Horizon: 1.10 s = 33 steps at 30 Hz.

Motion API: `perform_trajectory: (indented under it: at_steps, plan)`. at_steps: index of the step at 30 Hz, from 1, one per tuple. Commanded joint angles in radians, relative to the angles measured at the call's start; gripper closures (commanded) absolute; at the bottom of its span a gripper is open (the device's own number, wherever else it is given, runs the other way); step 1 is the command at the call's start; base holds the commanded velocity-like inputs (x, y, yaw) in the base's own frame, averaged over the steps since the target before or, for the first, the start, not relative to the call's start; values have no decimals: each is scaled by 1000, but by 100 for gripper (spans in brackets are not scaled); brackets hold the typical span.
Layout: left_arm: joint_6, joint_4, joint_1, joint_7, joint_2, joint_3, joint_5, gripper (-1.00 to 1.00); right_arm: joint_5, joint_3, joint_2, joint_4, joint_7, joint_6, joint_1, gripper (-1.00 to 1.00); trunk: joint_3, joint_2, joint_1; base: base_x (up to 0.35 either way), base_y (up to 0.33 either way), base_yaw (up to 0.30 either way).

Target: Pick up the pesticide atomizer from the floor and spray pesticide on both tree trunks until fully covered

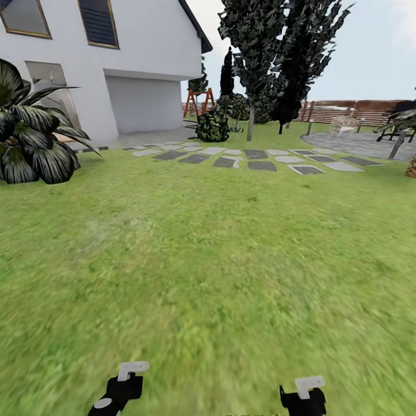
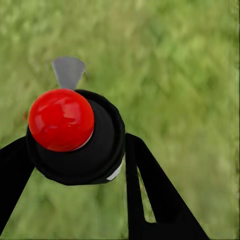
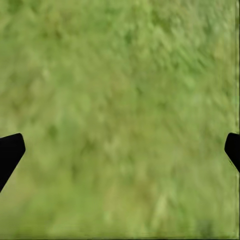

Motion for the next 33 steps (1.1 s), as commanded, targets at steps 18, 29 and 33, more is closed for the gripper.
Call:
perform_trajectory:
  at_steps: [18,29,33]
  plan:
    - [0,0,0,0,0,0,0,100,0,0,0,0,0,0,0,-100,-8,0,0,0,-273,-297]
    - [0,0,0,0,0,0,0,100,0,0,0,0,0,0,0,-100,-13,0,0,0,-273,-296]
    - [0,1,0,0,0,0,0,100,0,0,0,0,0,0,0,-100,-15,0,0,0,-273,-297]
